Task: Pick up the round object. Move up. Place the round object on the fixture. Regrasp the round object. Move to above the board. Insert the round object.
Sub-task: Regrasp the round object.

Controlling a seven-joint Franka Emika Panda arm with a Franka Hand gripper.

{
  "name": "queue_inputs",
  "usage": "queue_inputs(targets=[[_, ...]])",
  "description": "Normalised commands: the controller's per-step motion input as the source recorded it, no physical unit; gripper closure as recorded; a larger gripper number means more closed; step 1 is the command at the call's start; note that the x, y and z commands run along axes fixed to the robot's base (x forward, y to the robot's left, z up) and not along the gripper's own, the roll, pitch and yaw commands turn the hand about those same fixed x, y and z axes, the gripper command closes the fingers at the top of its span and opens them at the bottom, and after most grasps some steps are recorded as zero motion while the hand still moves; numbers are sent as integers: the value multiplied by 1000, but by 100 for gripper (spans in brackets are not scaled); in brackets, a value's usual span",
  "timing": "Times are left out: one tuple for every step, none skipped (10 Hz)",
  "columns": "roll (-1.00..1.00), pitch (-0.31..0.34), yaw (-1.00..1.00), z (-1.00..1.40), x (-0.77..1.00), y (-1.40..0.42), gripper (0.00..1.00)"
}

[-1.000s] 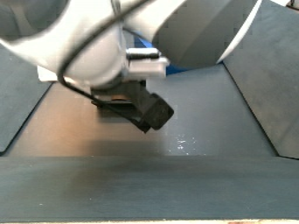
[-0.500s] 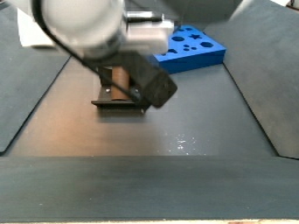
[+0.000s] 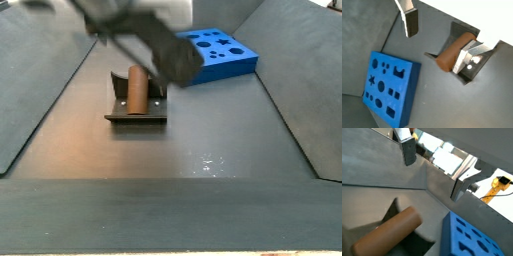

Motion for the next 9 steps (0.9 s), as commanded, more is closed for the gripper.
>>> queue_inputs(targets=[[1000, 49, 17, 622, -130, -1000, 0], [1000, 41, 17, 330, -108, -811, 0], [1000, 40, 17, 191, -90, -708, 0], [1000, 38, 16, 56, -47, -484, 0], [1000, 37, 16, 48, -39, -287, 0], [1000, 33, 16, 43, -49, -48, 0], [1000, 30, 16, 27, -52, -6, 0], [1000, 26, 16, 11, -39, -38, 0], [1000, 23, 16, 20, -43, -40, 0]])
